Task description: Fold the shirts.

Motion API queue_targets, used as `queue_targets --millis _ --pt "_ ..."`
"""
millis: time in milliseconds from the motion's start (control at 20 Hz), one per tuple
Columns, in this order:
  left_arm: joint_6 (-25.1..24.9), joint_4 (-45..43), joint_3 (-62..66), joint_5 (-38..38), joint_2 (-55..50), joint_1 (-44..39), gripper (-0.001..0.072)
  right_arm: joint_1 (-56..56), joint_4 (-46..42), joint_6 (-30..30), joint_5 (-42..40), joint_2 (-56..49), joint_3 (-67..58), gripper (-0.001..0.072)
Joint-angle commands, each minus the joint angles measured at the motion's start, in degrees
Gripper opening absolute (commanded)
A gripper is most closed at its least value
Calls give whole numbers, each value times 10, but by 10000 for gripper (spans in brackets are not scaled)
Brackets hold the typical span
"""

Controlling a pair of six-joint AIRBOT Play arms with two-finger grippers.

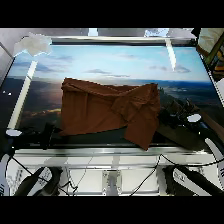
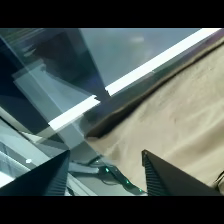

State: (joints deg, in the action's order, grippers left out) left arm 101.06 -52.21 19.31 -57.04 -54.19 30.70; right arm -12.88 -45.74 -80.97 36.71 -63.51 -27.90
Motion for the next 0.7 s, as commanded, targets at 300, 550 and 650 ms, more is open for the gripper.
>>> queue_targets --millis 300,550,650 --pt "-12 10 0 67 -7 0 13 0 9 0 12 0 0 28" --pt "-289 414 0 49 1 0 12 0 12 18 71 64 0 27" --pt "-441 688 0 -1 16 0 12 0 12 17 88 134 -3 27"
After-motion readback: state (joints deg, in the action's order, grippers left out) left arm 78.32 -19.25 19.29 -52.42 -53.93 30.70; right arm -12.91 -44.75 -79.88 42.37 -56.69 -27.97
